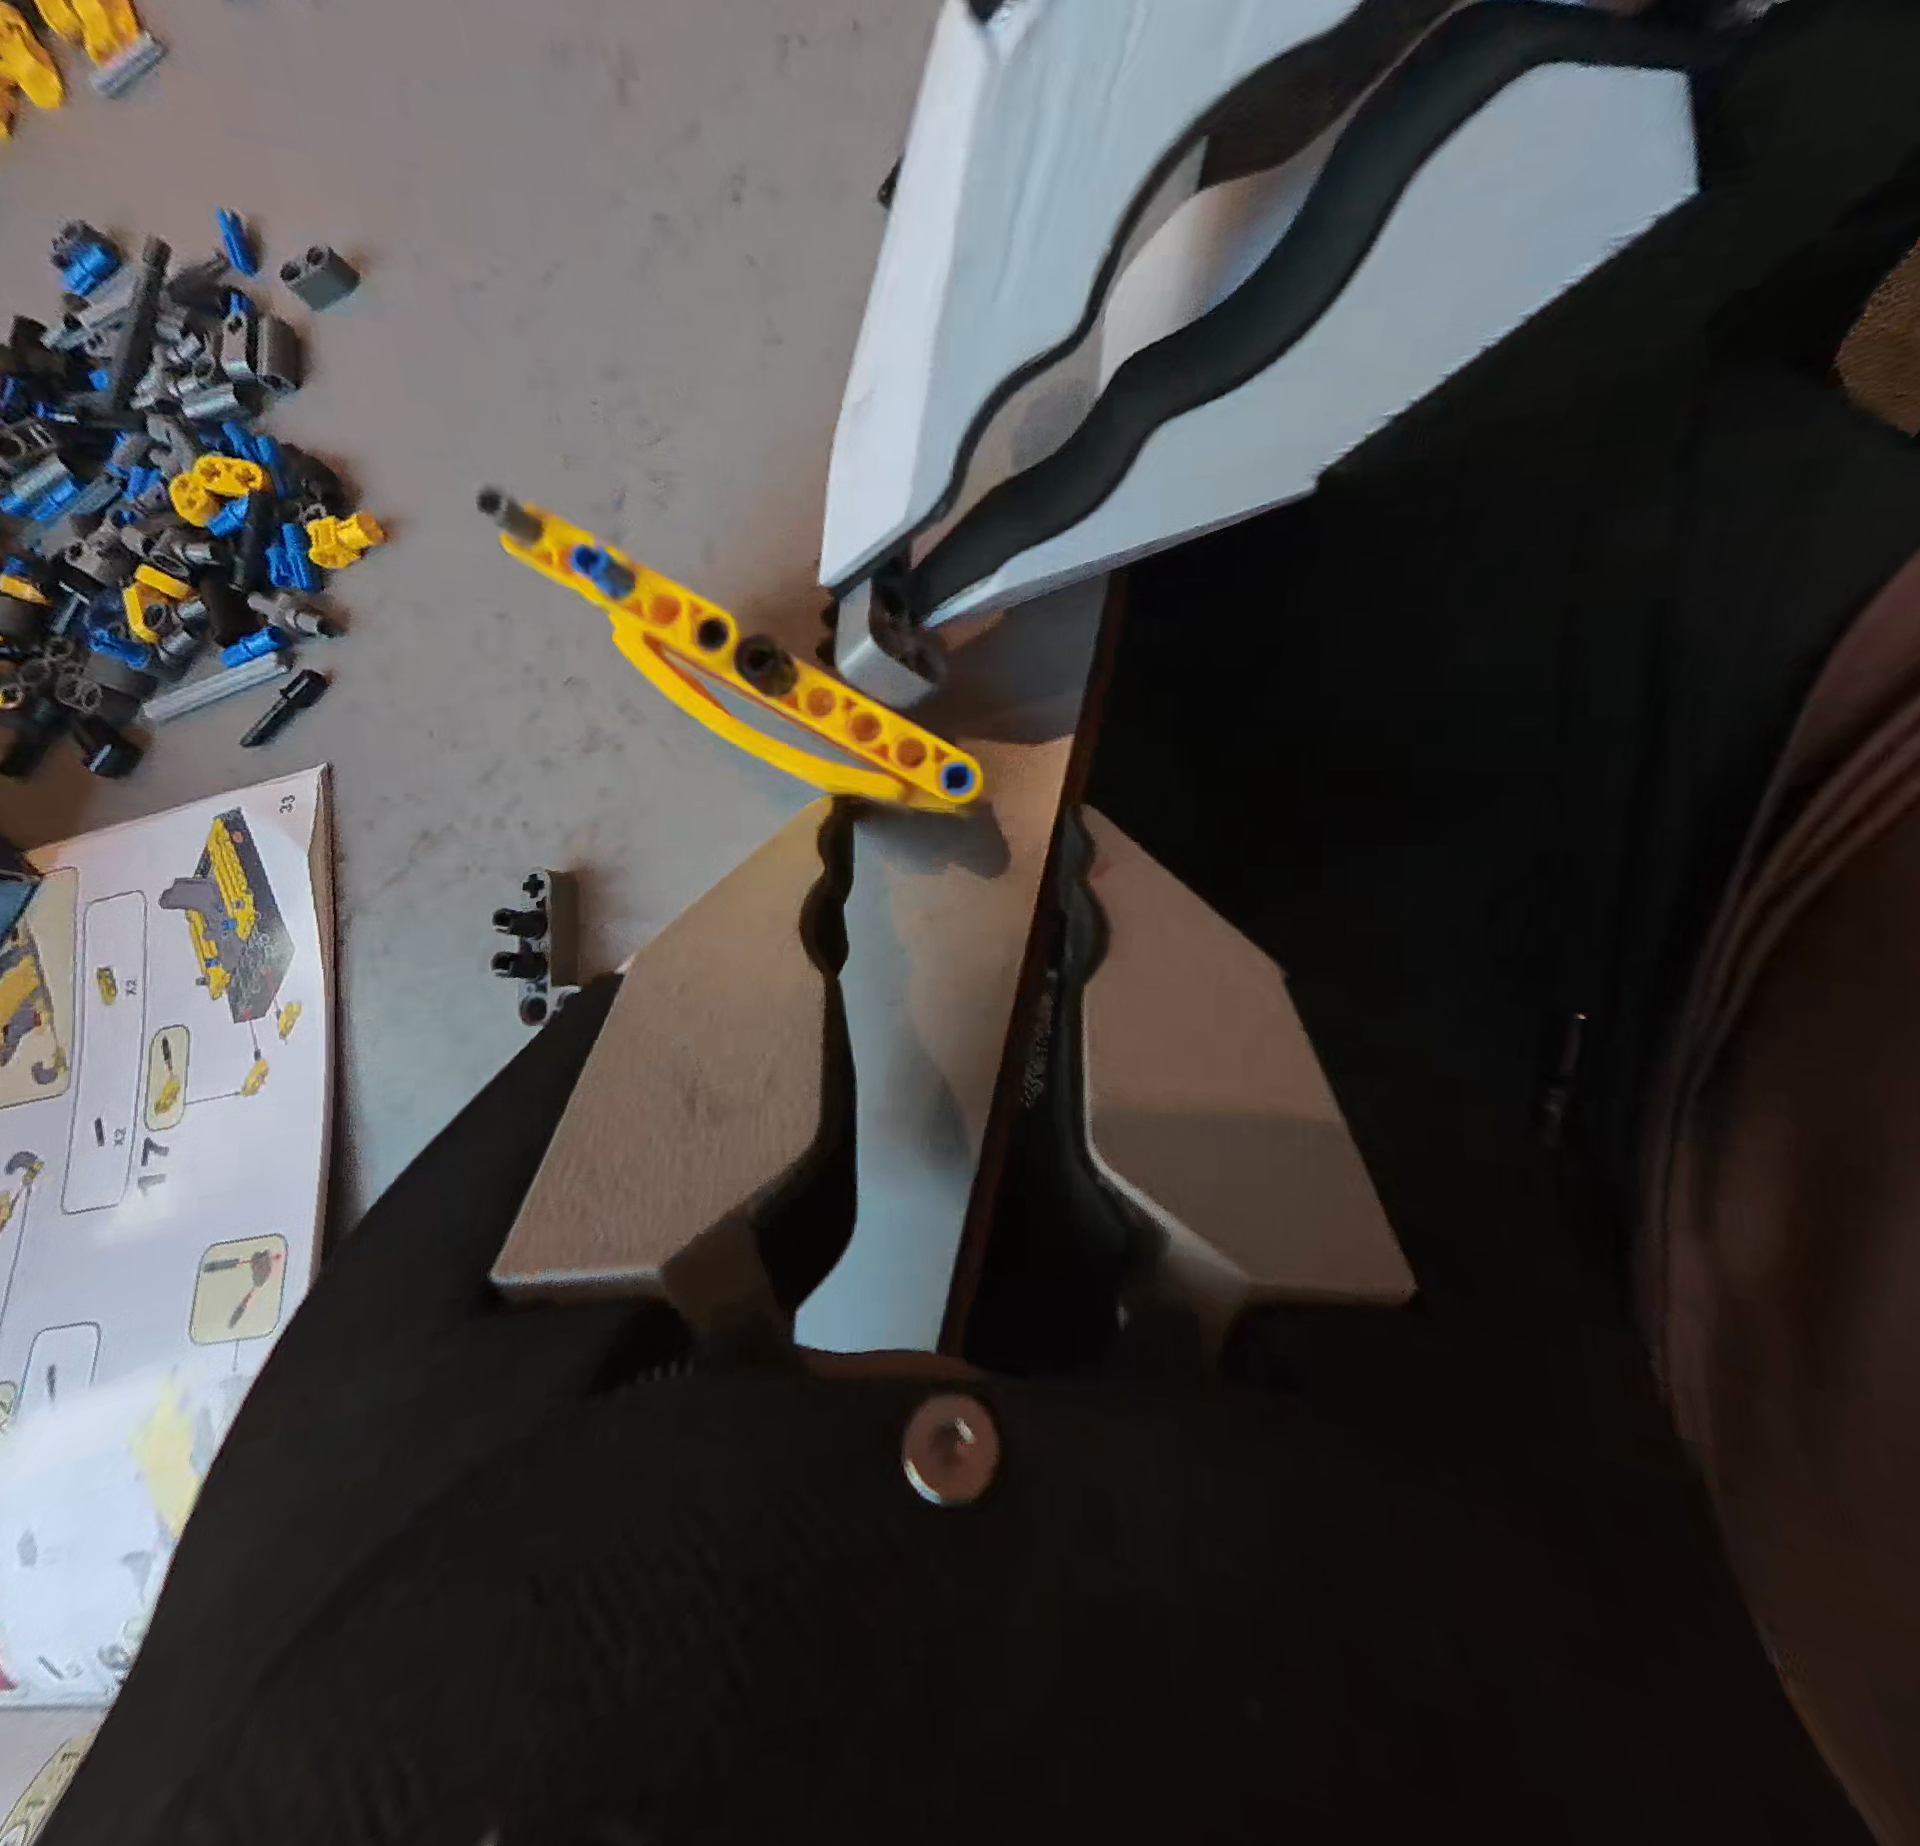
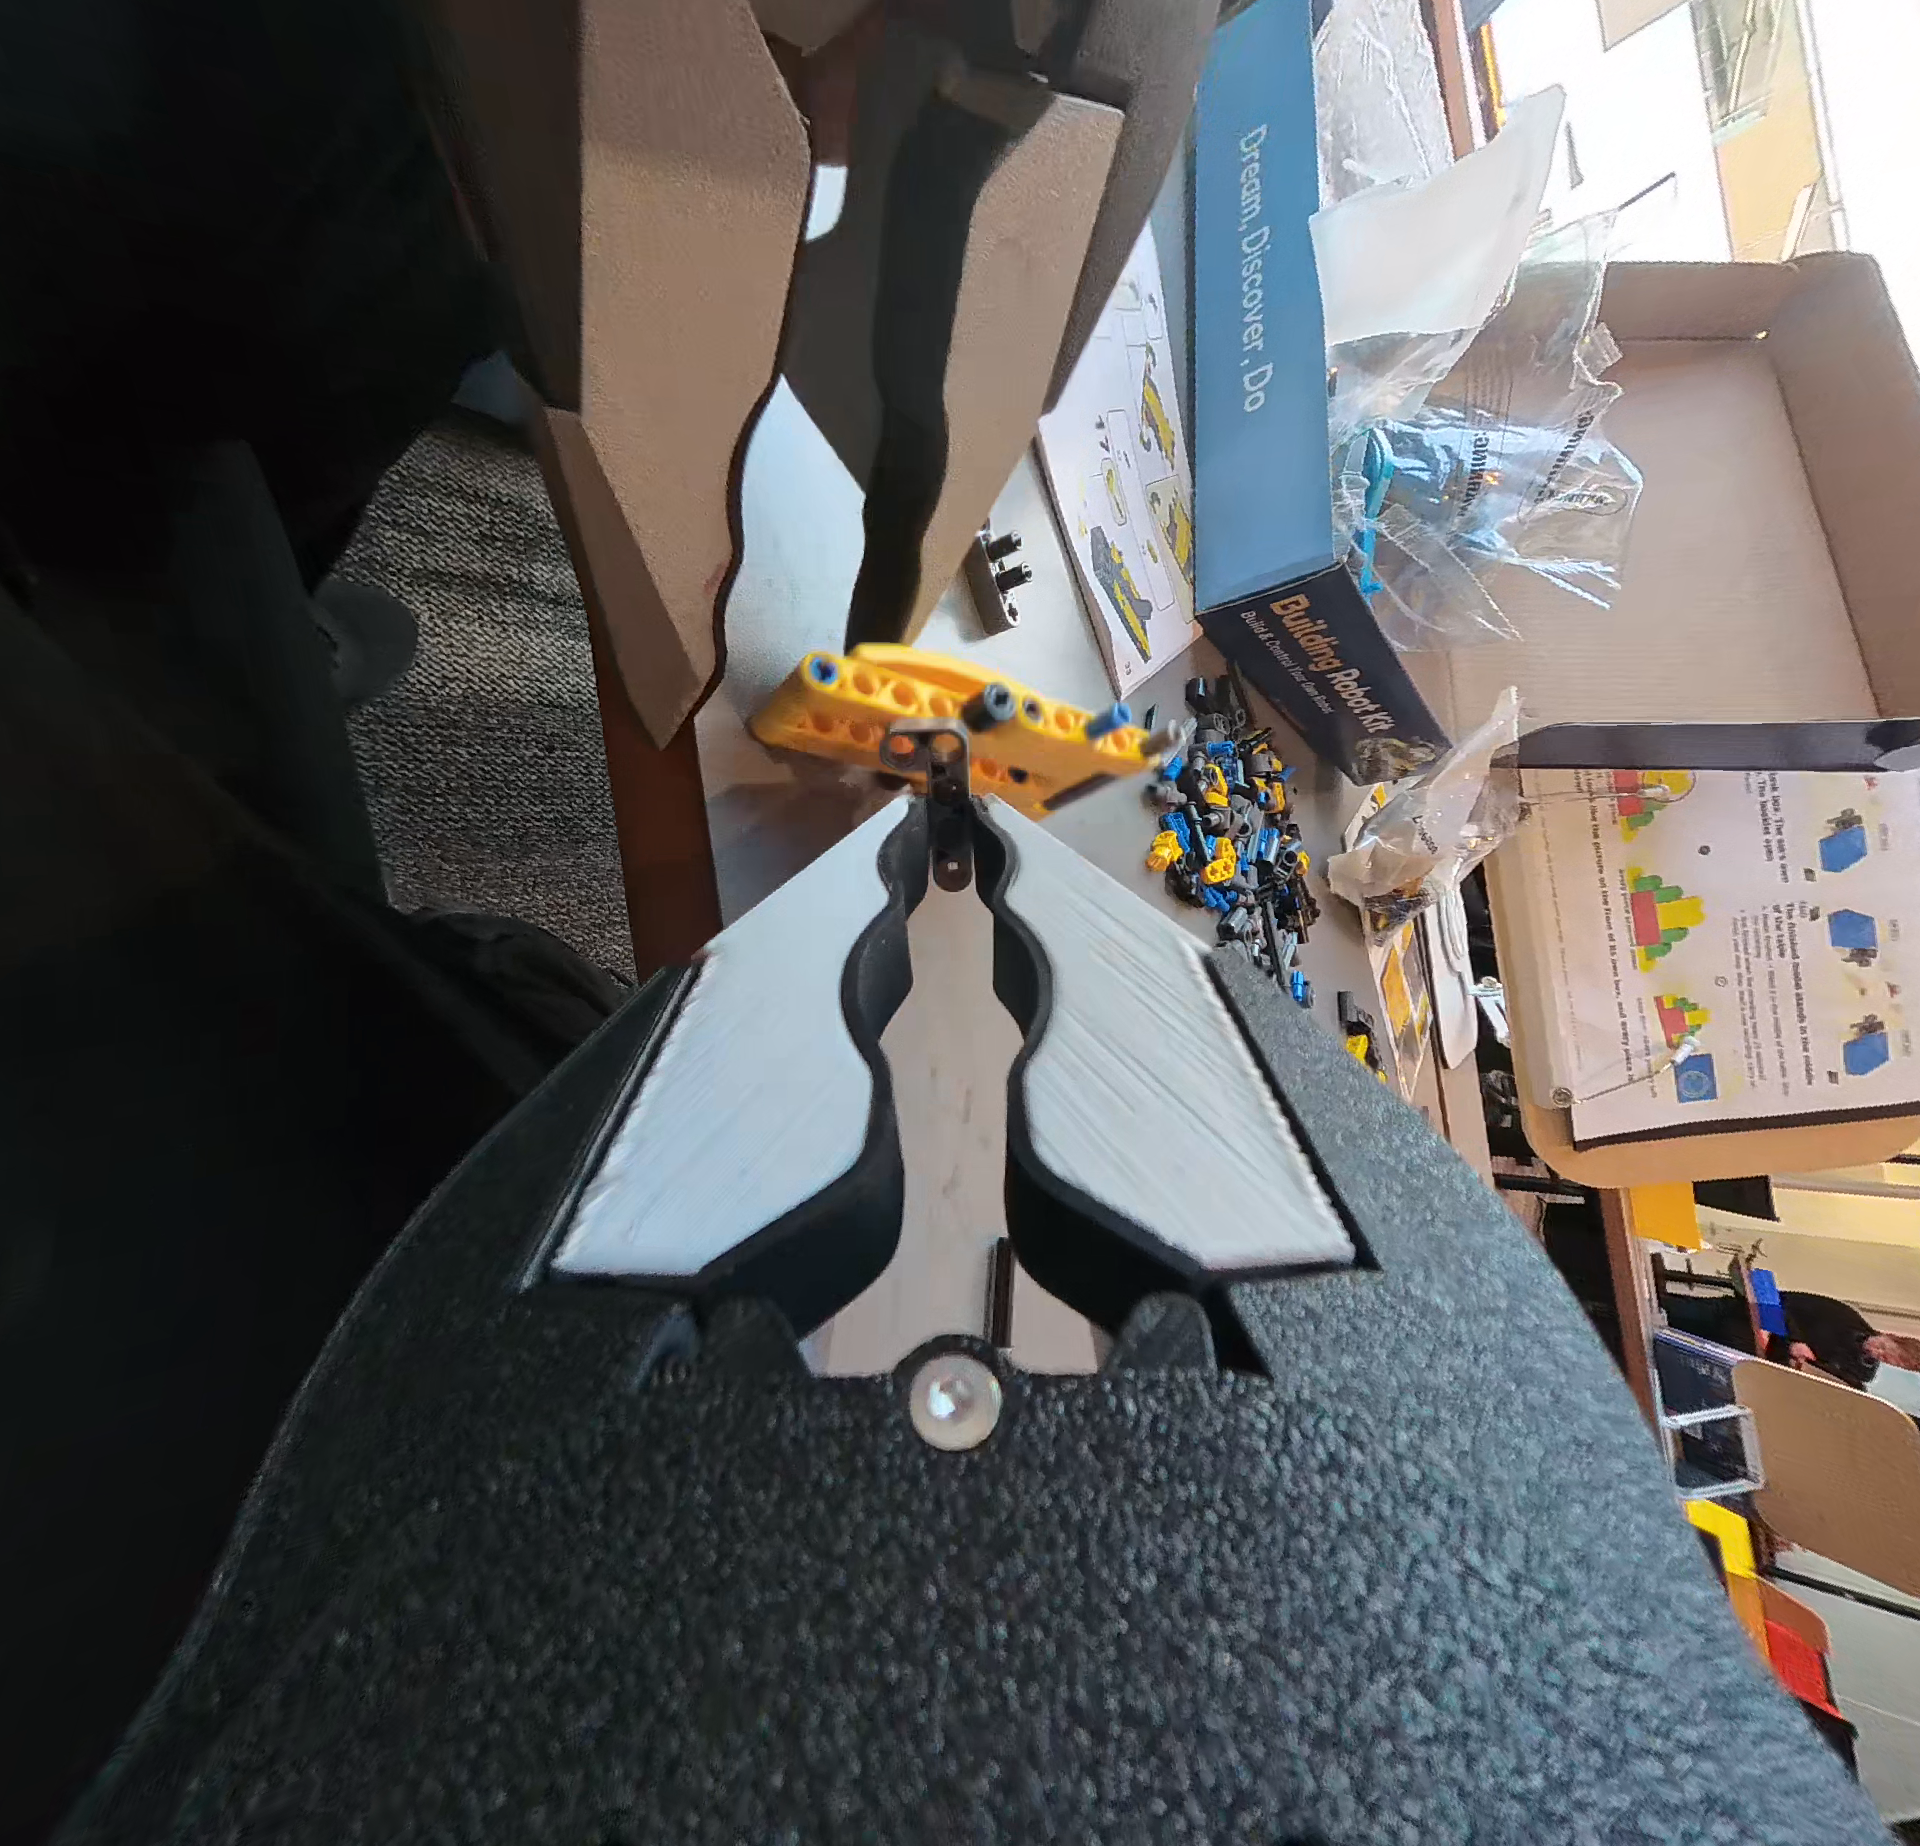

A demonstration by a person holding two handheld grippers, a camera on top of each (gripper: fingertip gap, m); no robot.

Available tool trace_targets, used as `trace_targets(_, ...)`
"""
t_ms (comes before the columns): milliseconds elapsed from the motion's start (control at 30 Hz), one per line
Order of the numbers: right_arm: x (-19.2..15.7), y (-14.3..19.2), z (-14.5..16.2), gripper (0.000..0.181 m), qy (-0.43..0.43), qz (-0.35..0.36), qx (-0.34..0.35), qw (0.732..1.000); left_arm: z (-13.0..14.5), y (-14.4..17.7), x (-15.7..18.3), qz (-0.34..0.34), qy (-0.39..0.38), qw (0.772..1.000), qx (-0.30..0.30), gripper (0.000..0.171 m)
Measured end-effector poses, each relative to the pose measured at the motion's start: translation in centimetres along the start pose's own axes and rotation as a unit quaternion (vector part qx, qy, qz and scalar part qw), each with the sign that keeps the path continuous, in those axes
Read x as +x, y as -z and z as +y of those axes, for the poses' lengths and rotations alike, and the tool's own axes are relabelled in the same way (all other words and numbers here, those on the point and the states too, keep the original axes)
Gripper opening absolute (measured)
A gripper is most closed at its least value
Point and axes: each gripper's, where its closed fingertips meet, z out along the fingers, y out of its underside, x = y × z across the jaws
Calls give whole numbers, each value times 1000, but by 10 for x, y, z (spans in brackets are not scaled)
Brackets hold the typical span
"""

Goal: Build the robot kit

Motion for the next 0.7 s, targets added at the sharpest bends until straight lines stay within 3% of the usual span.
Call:
trace_targets(333, -5, -1, -3, 7, -38, -23, 10, 999, -3, -1, -2, -30, 74, 995, 65, 42)
trace_targets(467, 10, 6, 4, 7, -110, -25, 14, 994, -3, 6, -5, -41, 138, 986, 80, 44)
trace_targets(633, -7, 0, 34, 7, -156, -69, -54, 984, 1, 16, 8, -25, 179, 980, 83, 41)
trace_targets(700, -13, 0, 29, 7, -153, -83, -45, 984, -3, 19, 20, 3, 194, 977, 92, 41)
